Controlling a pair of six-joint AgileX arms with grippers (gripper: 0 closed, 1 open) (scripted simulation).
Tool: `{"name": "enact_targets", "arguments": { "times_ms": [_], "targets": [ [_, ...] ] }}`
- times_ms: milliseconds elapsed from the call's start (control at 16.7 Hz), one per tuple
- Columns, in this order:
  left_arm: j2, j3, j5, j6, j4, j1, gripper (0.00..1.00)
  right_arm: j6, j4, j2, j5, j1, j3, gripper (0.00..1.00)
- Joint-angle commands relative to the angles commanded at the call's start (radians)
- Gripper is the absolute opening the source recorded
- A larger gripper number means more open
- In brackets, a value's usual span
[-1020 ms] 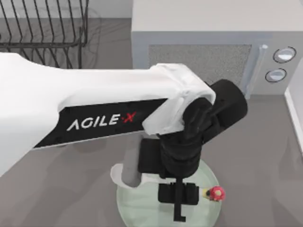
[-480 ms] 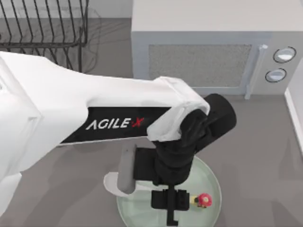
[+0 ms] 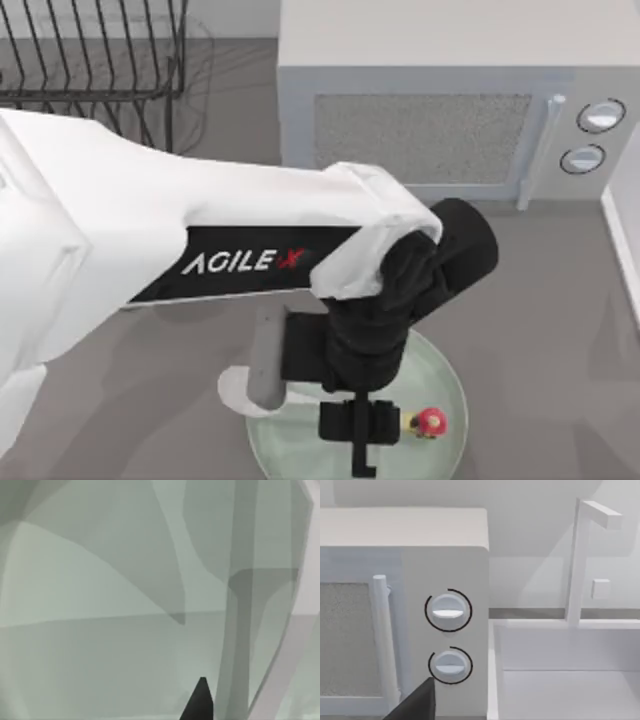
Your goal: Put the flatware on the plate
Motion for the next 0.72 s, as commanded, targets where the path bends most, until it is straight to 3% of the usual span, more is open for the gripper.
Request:
{"name": "enact_targets", "arguments": {
  "times_ms": [360,720],
  "targets": [
    [0.0,0.0,0.0,0.0,0.0,0.0,0.98,0.0,0.0,0.0,0.0,0.0,0.0,1.0],
    [0.0,0.0,0.0,0.0,0.0,0.0,1.0,0.0,0.0,0.0,0.0,0.0,0.0,1.0]
  ]
}}
